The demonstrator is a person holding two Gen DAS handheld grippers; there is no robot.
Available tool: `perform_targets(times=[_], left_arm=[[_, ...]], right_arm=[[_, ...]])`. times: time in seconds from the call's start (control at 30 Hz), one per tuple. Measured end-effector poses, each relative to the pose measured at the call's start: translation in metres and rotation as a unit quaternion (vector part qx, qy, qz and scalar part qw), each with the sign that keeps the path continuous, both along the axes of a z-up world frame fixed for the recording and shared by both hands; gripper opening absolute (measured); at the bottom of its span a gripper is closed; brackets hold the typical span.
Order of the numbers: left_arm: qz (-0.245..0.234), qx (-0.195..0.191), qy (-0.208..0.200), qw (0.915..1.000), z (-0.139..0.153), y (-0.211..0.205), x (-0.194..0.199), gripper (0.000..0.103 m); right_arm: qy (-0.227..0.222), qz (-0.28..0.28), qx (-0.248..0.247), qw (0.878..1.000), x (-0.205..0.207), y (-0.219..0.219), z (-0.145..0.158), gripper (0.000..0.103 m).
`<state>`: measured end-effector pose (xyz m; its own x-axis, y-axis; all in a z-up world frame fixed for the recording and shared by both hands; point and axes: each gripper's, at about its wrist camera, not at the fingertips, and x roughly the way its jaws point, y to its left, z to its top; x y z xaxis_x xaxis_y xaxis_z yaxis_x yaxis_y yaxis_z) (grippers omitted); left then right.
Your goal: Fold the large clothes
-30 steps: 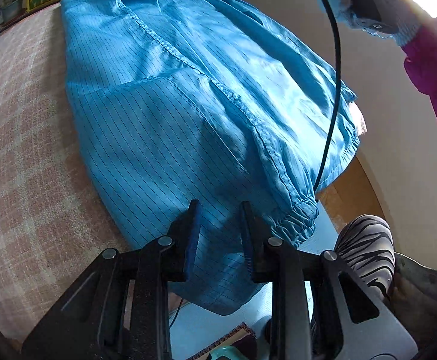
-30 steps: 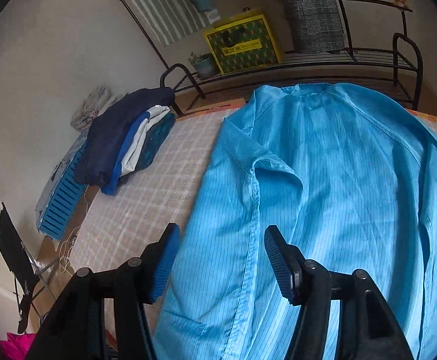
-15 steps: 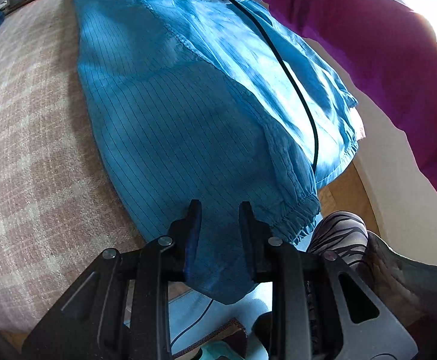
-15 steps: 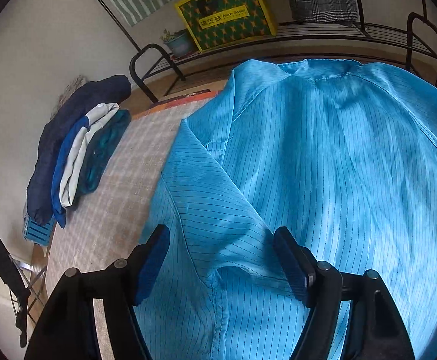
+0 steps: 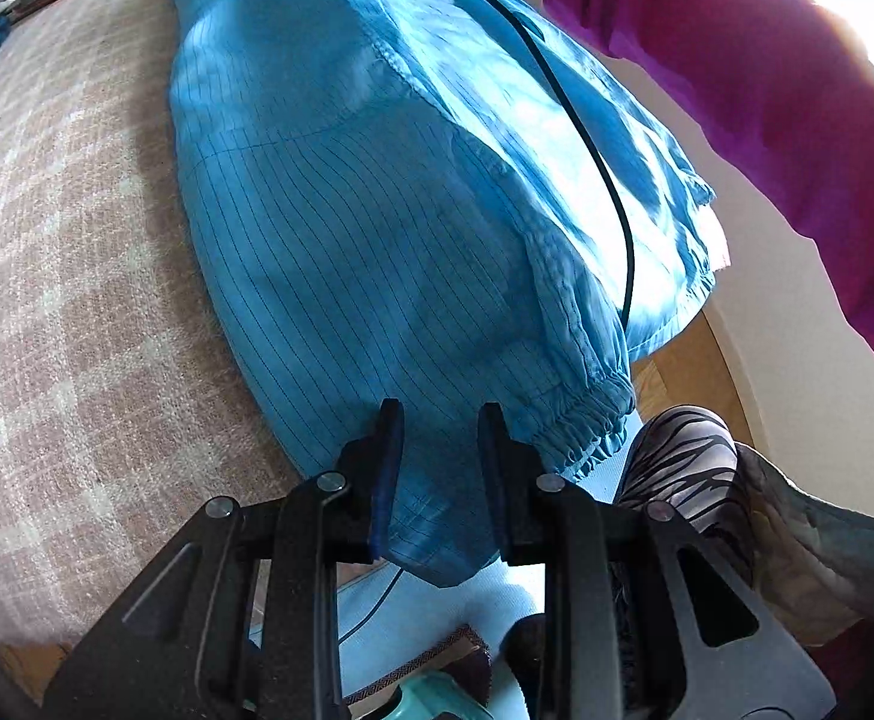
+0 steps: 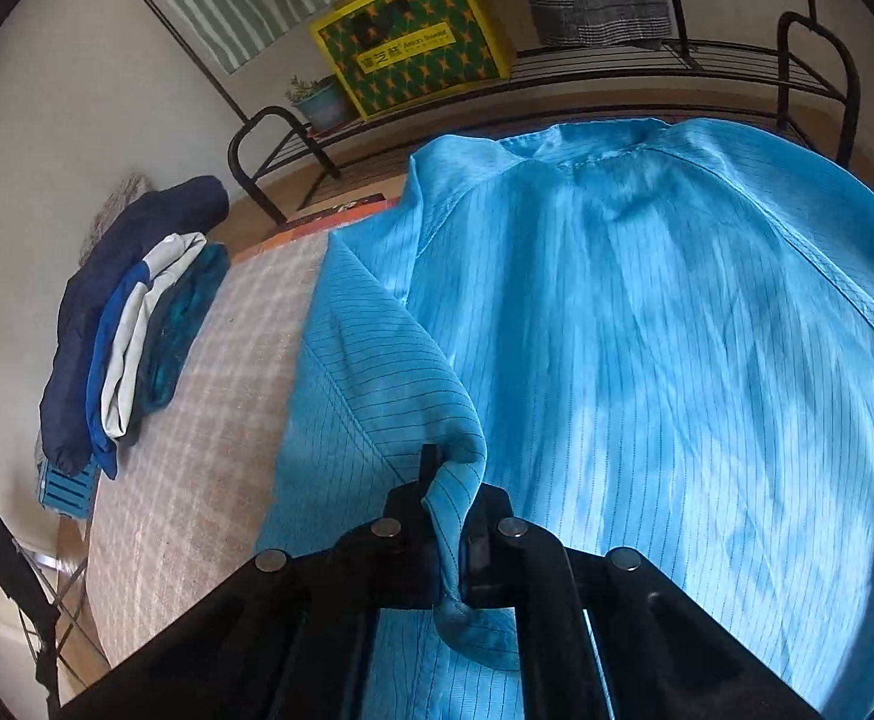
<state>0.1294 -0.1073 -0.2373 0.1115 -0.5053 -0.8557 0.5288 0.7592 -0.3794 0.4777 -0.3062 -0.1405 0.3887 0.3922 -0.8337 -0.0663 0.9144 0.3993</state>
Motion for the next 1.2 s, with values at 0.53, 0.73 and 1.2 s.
perform_targets(times=[0.53, 0.73, 1.2], left_arm=[[0.039, -0.013, -0.04, 0.9983, 0.031, 0.022, -0.003, 0.025], [0.094, -0.021, -0.054, 0.9939, 0.044, 0.049, 0.016, 0.025], [0.153, -0.026, -0.062, 0.986, 0.048, 0.066, 0.032, 0.025]], right_arm=[[-0.06, 0.05, -0.002, 0.997, -0.064, 0.023, 0.033, 0.031], [-0.038, 0.18, -0.014, 0.983, -0.118, 0.087, 0.017, 0.023], [-0.047, 0.15, -0.012, 0.988, -0.137, 0.084, 0.01, 0.032]])
